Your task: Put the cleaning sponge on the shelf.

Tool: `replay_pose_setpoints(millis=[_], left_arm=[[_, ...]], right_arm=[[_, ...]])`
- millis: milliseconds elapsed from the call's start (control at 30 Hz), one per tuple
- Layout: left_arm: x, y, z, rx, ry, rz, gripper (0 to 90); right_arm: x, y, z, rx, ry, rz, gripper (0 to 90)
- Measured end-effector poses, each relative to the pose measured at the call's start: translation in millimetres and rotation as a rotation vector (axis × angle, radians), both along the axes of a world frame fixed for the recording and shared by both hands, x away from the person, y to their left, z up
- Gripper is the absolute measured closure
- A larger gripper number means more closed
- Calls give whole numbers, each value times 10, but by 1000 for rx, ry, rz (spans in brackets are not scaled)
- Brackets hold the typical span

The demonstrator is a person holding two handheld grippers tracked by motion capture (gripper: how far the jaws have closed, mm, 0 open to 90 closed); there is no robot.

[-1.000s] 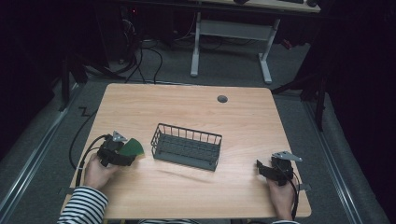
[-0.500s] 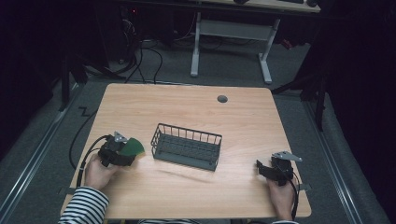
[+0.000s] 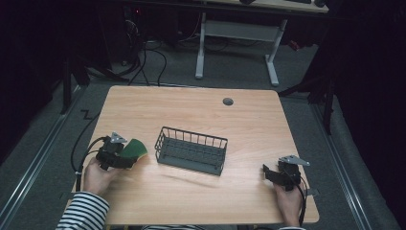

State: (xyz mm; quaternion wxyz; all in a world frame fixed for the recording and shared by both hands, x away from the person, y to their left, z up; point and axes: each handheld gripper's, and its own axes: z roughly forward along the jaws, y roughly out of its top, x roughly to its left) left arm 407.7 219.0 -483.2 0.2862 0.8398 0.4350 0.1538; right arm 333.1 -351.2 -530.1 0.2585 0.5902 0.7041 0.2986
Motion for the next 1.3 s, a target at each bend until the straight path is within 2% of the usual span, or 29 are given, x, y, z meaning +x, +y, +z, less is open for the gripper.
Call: replay_pose_setpoints(millis=[200, 400, 633, 867, 1067, 1300], left_arm=[[-71, 63, 229, -56, -25, 0, 283], [-128, 80, 463, -83, -54, -15, 283], [-153, 37, 640, -103, -74, -42, 284], [-179, -16, 818, -157, -76, -60, 285], [-172, -149, 1003, -193, -80, -108, 285], [-157, -431, 1185, -202, -94, -187, 285]], right_arm=[[0, 0, 1, -1, 1, 1, 315], [0, 0, 1, -2, 2, 1, 314], [0, 0, 1, -1, 2, 2, 313], [0, 0, 1, -1, 2, 3, 311], [0, 0, 2, -4, 4, 5, 308], [0, -1, 2, -3, 4, 6, 305]])
